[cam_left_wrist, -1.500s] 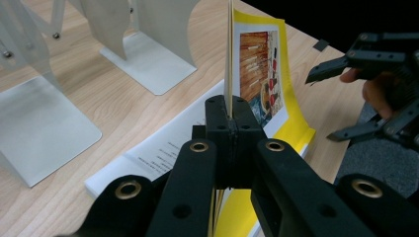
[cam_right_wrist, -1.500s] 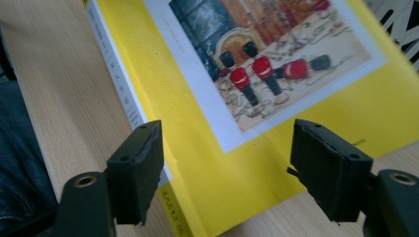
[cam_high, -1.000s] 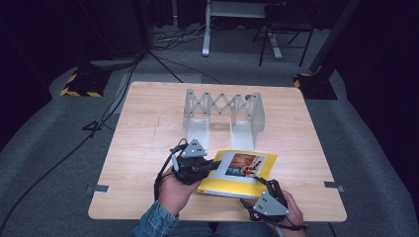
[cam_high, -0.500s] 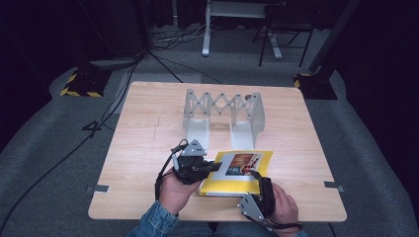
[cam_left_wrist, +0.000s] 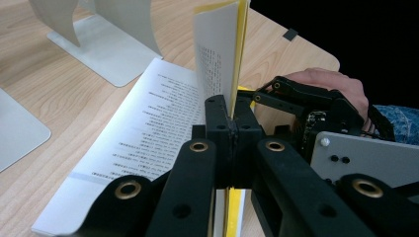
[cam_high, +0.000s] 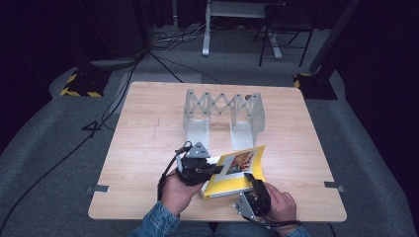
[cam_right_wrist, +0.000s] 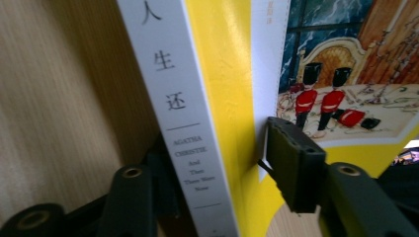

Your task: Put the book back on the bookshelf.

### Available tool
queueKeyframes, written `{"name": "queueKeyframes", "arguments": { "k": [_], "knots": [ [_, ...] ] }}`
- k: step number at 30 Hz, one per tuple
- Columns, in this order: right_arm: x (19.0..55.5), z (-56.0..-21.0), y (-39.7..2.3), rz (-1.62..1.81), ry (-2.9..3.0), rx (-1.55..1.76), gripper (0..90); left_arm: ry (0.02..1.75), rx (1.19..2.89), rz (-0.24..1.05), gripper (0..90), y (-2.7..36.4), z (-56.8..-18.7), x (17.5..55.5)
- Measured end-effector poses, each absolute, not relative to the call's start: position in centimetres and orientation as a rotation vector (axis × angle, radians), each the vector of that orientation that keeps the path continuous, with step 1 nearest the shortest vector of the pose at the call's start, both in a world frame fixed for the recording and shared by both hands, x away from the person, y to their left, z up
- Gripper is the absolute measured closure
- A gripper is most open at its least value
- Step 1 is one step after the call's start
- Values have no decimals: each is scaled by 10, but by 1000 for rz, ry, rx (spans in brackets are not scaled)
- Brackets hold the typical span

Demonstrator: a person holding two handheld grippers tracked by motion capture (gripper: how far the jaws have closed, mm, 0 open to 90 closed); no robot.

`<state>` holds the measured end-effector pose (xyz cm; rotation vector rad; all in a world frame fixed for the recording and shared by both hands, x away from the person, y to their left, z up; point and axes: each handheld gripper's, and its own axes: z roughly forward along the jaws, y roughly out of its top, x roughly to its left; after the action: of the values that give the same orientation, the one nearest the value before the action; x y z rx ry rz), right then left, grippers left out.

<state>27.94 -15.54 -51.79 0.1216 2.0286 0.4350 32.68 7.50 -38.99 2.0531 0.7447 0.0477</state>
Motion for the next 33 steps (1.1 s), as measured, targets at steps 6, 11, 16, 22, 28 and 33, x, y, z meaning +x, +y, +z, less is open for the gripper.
{"name": "queueKeyframes", "arguments": {
  "k": [6, 11, 16, 22, 28, 33],
  "knots": [
    [279, -519, -152, 376, 1998, 78, 688, 757, 2054, 45, 893, 77, -392, 329],
    [276, -520, -149, 347, 1977, 45, 721, 784, 2040, 45, 890, 81, -394, 330],
    [274, -521, -147, 337, 1975, 30, 730, 820, 2030, 81, 869, 84, -396, 330],
    [273, -520, -147, 336, 1963, 22, 746, 864, 1989, 146, 694, 92, -392, 330],
    [272, -515, -148, 359, 1961, 38, 755, 937, 1927, 241, 462, 107, -394, 330],
    [270, -514, -148, 367, 1967, 37, 759, 964, 1848, 340, 388, 130, -398, 323]
  ]
}}
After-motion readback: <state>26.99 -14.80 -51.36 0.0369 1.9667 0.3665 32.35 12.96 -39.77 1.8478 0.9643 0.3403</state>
